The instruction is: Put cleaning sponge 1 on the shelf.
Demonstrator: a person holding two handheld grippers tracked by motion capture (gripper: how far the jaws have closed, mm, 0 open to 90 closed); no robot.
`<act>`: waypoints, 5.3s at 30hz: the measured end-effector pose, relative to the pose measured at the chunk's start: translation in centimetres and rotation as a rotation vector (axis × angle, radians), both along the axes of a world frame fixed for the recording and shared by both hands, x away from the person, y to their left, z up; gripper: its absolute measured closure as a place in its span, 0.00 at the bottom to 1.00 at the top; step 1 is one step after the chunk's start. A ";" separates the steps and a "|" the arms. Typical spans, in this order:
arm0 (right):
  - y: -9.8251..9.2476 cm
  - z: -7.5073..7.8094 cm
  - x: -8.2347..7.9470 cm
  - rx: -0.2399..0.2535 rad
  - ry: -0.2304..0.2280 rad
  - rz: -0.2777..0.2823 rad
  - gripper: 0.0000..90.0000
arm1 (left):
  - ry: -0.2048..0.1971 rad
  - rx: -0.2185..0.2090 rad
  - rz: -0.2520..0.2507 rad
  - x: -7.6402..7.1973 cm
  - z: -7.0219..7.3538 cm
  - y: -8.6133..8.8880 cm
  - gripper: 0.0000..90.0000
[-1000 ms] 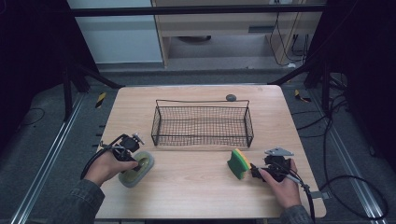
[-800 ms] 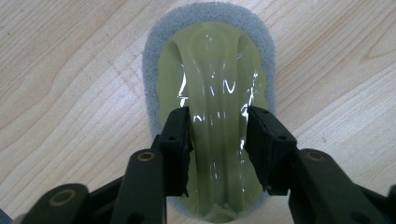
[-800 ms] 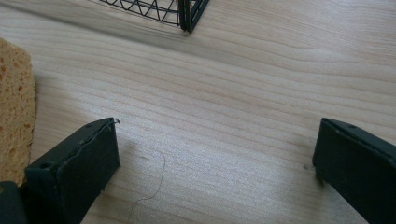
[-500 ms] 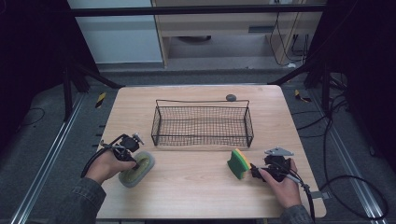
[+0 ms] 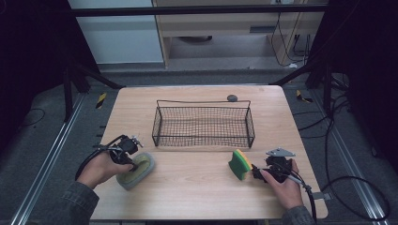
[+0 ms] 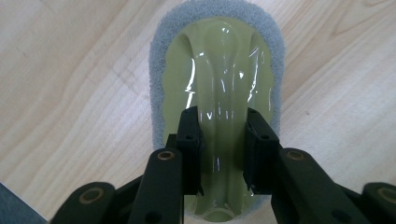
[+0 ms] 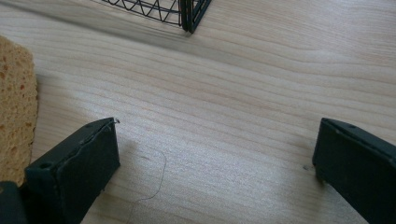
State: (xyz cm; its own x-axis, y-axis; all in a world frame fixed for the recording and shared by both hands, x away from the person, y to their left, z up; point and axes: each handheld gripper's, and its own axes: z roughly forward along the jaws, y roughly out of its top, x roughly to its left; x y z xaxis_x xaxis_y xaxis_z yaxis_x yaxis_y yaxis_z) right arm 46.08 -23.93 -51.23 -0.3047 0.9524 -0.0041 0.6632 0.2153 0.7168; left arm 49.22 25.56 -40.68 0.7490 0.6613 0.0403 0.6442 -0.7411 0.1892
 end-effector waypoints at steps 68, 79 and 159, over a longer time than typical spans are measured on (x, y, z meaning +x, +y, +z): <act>0.2 -0.1 -0.3 -0.001 -0.014 0.033 0.01 | -0.505 0.161 -0.496 7.8 11.1 -9.9 0.79; 0.2 -0.1 -0.3 -0.003 -0.012 0.036 0.01 | -0.531 0.180 -0.524 9.3 9.9 -10.9 0.79; 0.2 -0.1 -0.2 0.000 -0.008 0.040 0.01 | -0.245 0.168 -0.584 12.3 0.0 -12.6 0.78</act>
State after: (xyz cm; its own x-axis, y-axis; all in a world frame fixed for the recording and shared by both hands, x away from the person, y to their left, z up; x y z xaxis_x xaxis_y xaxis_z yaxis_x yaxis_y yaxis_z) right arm 45.84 -23.73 -51.35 -0.3427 0.9394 -0.0071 0.6481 0.2419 0.7221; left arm 61.55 13.00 -40.63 0.9391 0.1184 0.3227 0.0796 -0.9882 0.1308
